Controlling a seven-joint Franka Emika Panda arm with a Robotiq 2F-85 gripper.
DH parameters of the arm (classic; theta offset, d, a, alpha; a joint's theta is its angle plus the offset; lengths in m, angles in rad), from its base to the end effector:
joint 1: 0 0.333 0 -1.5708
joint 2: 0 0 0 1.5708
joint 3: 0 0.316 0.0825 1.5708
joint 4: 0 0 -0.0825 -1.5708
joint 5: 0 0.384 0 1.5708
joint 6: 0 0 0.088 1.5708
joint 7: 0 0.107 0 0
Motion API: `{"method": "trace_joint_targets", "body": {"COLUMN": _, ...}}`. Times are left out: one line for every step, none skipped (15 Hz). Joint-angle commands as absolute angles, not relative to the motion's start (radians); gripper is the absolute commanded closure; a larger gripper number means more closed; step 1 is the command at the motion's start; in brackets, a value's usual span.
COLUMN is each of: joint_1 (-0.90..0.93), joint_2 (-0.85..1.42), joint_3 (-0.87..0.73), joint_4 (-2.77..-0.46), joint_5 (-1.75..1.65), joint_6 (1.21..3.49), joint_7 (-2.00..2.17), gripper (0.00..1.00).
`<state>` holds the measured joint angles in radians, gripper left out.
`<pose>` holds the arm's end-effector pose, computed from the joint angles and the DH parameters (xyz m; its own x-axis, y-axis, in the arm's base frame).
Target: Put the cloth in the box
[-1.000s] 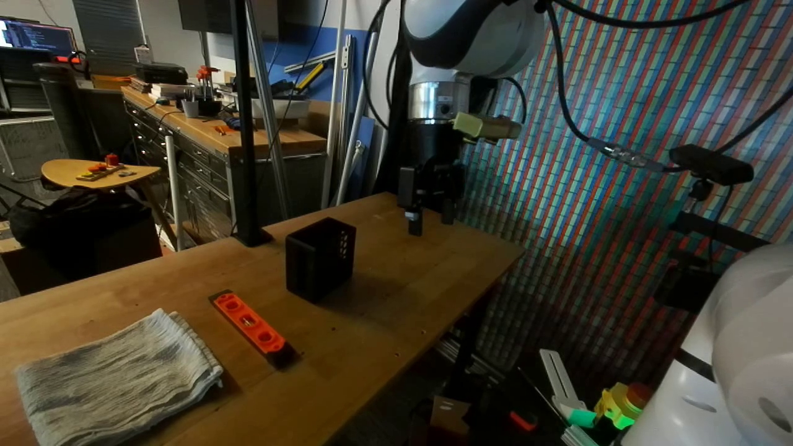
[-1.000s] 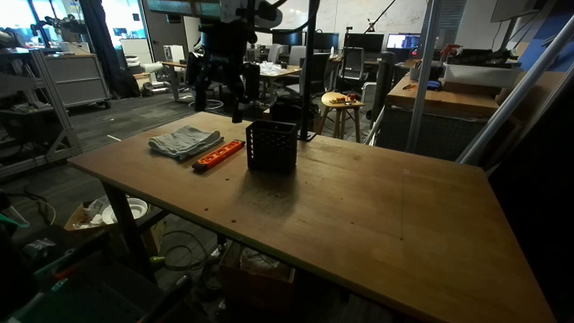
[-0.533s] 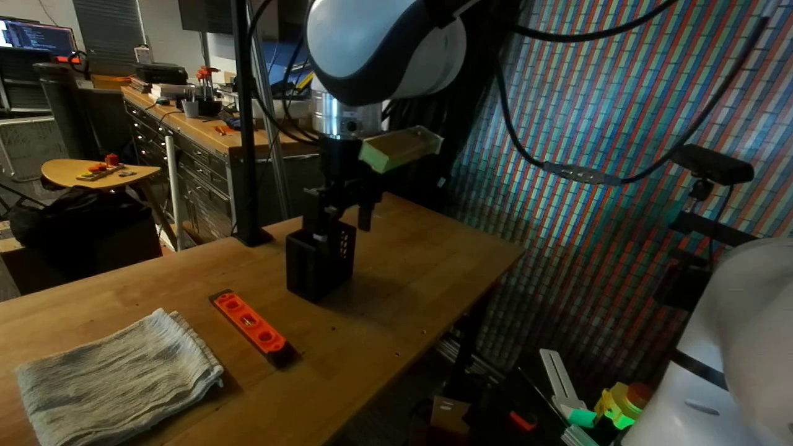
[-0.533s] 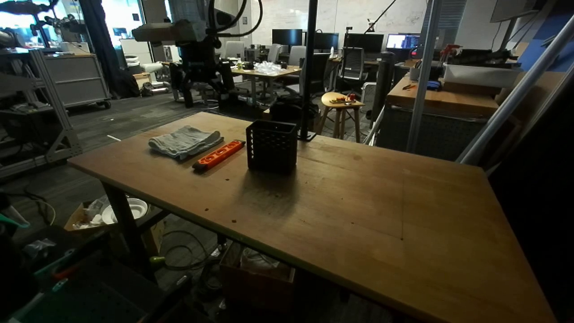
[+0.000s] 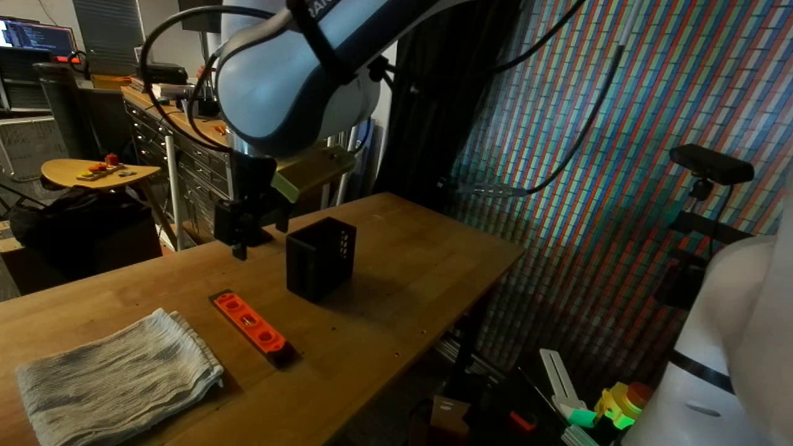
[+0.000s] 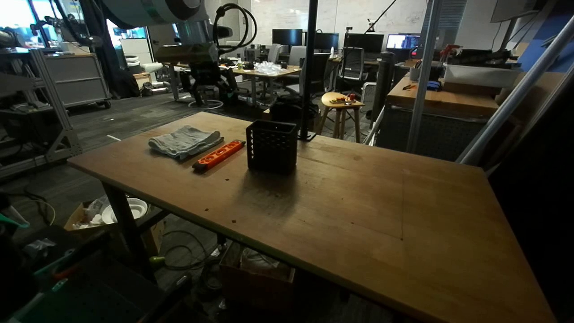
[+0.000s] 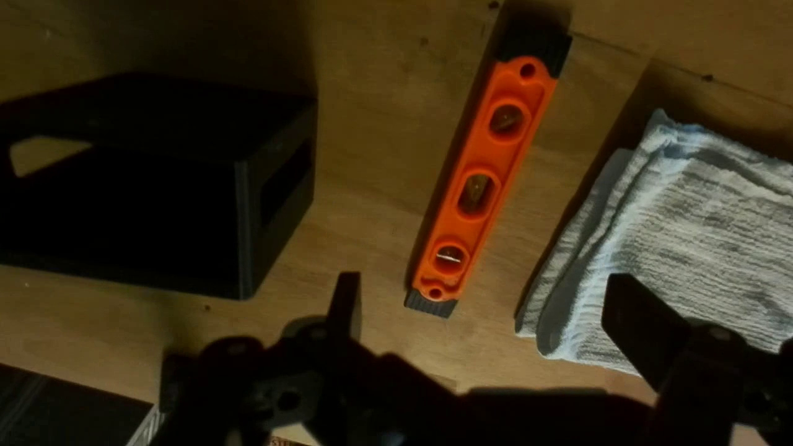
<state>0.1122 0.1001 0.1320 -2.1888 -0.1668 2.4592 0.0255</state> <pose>0.5454 0.1353 0.3586 0.9274 0.3350 0.1667 0.3205 -0.9411 0.1079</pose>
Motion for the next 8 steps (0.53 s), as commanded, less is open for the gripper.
{"method": "trace_joint_targets", "body": {"joint_1": 0.152, "joint_2": 0.259, "joint_3": 0.14, "joint_4": -2.011, "joint_5": -0.201, "joint_6": 2.465, "joint_7": 0.015, "gripper": 0.0}}
{"method": "trace_joint_targets", "body": {"joint_1": 0.165, "joint_2": 0.292, "joint_3": 0.142, "joint_4": -1.975, "joint_5": -0.199, "joint_6": 2.458, "joint_7": 0.009, "gripper": 0.0}}
{"method": "trace_joint_targets", "body": {"joint_1": 0.177, "joint_2": 0.328, "joint_3": 0.145, "joint_4": -1.937, "joint_5": -0.196, "joint_6": 2.453, "joint_7": 0.003, "gripper": 0.0}}
{"method": "trace_joint_targets", "body": {"joint_1": 0.191, "joint_2": 0.354, "joint_3": 0.146, "joint_4": -1.905, "joint_5": -0.196, "joint_6": 2.442, "joint_7": 0.002, "gripper": 0.0}}
{"method": "trace_joint_targets", "body": {"joint_1": 0.206, "joint_2": 0.388, "joint_3": 0.145, "joint_4": -1.871, "joint_5": -0.199, "joint_6": 2.435, "joint_7": 0.005, "gripper": 0.0}}
{"method": "trace_joint_targets", "body": {"joint_1": 0.22, "joint_2": 0.417, "joint_3": 0.144, "joint_4": -1.842, "joint_5": -0.201, "joint_6": 2.429, "joint_7": 0.009, "gripper": 0.0}}
{"method": "trace_joint_targets", "body": {"joint_1": 0.235, "joint_2": 0.434, "joint_3": 0.146, "joint_4": -1.819, "joint_5": -0.198, "joint_6": 2.42, "joint_7": 0.011, "gripper": 0.0}}
{"method": "trace_joint_targets", "body": {"joint_1": 0.247, "joint_2": 0.467, "joint_3": 0.143, "joint_4": -1.796, "joint_5": -0.2, "joint_6": 2.422, "joint_7": 0.014, "gripper": 0.0}}
